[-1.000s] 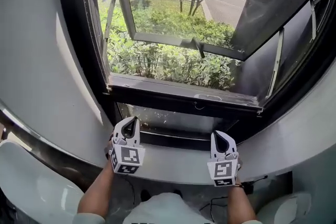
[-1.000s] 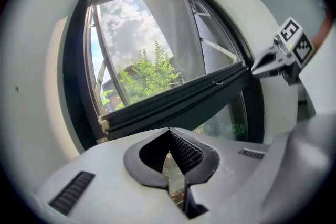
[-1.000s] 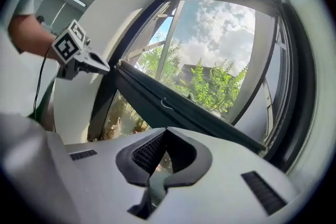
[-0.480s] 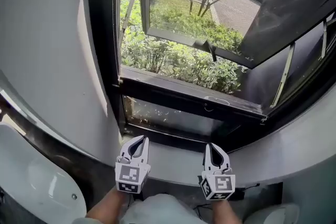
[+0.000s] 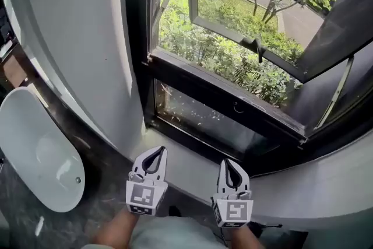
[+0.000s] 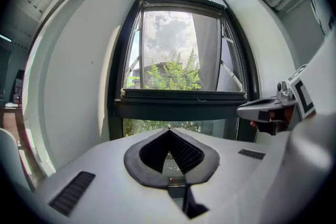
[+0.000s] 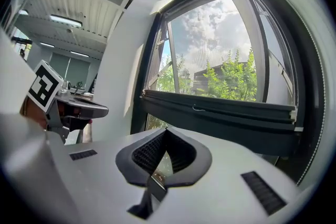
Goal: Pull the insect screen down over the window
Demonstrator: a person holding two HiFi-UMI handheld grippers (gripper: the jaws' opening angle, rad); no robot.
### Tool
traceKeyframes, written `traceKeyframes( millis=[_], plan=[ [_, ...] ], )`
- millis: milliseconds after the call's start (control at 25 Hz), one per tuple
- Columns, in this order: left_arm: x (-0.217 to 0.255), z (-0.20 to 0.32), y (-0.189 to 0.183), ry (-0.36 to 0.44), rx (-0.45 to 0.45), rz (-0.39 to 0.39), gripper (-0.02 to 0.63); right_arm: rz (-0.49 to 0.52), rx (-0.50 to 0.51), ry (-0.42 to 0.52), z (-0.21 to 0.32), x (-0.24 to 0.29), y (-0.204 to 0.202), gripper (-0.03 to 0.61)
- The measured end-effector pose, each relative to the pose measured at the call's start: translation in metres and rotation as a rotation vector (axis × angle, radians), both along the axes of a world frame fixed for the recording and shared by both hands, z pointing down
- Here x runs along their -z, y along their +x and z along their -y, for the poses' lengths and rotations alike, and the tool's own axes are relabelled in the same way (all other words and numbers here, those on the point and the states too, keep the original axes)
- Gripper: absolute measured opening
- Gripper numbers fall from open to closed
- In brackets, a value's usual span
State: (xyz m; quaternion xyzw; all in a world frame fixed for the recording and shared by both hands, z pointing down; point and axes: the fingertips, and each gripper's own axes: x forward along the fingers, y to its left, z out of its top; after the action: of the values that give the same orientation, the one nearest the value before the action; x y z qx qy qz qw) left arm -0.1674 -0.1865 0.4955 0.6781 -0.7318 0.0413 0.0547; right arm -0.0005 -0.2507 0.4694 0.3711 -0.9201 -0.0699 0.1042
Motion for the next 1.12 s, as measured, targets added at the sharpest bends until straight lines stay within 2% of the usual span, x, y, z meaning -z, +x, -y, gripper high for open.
traceKeyframes(
  millis=[280, 560, 800, 1120],
  plan=[
    [-0.003, -0.046, 0.028, -0.024, 0.12, 0.043, 0.012, 0.037, 0.095, -0.041, -0.019, -0.016, 0.011, 0.006],
    [0.011, -0.102, 0.038, -0.026, 0.209, 0.094, 0.012, 0.075, 0.189, -0.06, -0.067, -0.016, 0.005, 0.006],
    [-0.001, -0.173, 0.058, -0.025, 0.237, 0.038, 0.012, 0.079, 0.23, -0.077, -0.138, -0.022, 0.003, 0.006],
    [-0.014, -0.294, 0.076, -0.026, 0.217, 0.041, 0.012, 0.087, 0.199, -0.13, -0.26, -0.034, 0.027, 0.006]
  ],
)
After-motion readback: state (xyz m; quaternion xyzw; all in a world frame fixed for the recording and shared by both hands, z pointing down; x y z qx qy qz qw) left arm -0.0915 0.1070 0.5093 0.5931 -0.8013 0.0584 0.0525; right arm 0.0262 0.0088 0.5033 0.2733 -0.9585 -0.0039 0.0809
